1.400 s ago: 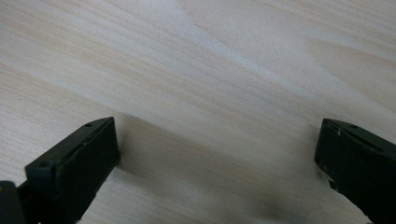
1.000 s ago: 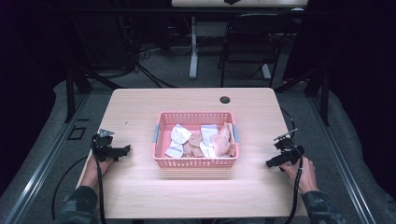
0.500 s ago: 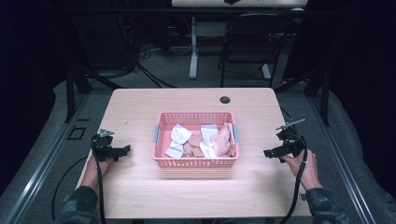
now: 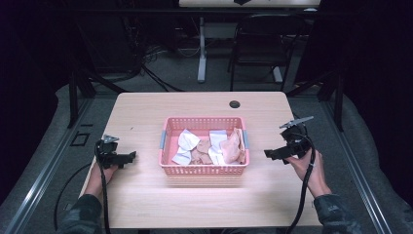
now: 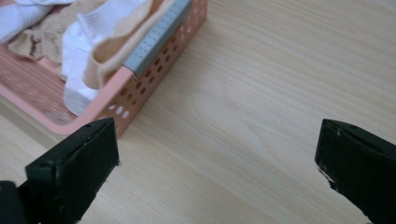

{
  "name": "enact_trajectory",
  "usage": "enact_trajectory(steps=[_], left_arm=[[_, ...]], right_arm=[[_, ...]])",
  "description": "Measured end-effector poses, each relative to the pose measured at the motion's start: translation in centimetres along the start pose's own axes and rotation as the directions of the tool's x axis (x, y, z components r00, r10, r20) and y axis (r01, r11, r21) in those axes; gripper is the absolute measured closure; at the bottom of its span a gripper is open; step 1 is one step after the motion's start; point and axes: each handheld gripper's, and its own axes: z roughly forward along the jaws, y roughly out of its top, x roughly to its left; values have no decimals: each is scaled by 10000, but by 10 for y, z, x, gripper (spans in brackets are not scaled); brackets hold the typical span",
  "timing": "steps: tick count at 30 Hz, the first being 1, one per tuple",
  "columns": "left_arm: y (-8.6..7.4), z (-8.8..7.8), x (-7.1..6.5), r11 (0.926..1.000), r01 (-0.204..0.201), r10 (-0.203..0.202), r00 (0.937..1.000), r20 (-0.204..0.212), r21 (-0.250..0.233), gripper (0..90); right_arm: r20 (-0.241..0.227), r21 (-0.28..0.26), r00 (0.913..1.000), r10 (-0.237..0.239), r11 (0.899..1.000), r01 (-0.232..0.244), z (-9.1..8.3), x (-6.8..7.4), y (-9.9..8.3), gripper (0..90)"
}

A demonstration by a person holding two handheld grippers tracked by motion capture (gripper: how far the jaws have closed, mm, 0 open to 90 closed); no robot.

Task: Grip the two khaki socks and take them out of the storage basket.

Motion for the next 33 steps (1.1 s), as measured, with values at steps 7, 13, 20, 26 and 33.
enact_trajectory(steps=[7,13,20,26,33], left_arm=[[0,0,0,10000,3,-3,10000,1,-2,0],[0,0,0,10000,-8,8,10000,2,-7,0],[0,0,0,10000,-20,20,10000,7,-3,0],[0,0,0,10000,-28,28,10000,10,-1,0],[0,0,0,10000,-50,50,10000,17,30,0]], right_arm=[[-298,-32,9992,-257,9997,256,-2,13,11,0],[-556,9,9971,-519,9986,521,1,23,19,0],[-887,7,9936,-696,9976,699,3,35,31,0],[-1112,149,9872,-1143,9931,1166,10,52,46,0],[-1670,368,9779,-1259,9903,1337,19,68,59,28]])
